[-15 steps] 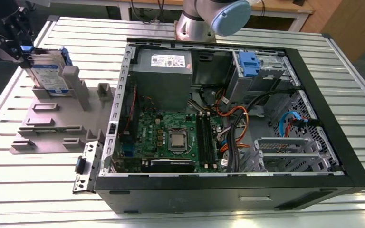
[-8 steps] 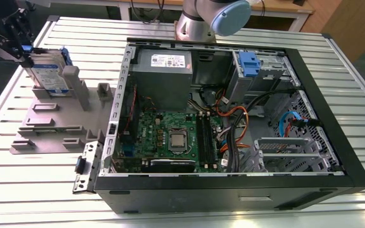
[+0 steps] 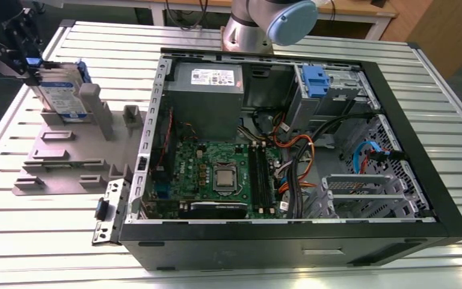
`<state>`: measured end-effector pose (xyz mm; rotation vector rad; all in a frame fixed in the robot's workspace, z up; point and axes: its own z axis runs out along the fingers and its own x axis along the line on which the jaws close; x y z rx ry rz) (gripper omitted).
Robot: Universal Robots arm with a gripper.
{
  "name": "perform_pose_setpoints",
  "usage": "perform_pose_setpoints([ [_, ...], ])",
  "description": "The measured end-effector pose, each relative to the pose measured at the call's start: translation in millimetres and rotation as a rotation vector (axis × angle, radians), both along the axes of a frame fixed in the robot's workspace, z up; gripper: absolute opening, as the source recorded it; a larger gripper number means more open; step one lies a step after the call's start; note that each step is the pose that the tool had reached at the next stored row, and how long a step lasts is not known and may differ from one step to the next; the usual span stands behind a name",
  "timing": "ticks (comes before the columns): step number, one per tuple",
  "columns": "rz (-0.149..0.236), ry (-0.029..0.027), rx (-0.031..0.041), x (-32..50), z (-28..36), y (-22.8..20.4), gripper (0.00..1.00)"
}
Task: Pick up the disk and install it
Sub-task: 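Pick up the disk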
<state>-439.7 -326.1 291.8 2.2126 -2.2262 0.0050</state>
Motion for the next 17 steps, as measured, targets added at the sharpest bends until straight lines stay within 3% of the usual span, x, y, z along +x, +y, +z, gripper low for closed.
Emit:
perform_pose_setpoints([
  [9,0.000,0.0030,-0.0001,0.5,0.3,0.0,0.47],
  [10,0.000,0.0030,-0.0001,0.5,0.3,0.0,0.40],
  [17,0.000,0.0031,-0.0001,0.5,0.3,0.0,0.36],
])
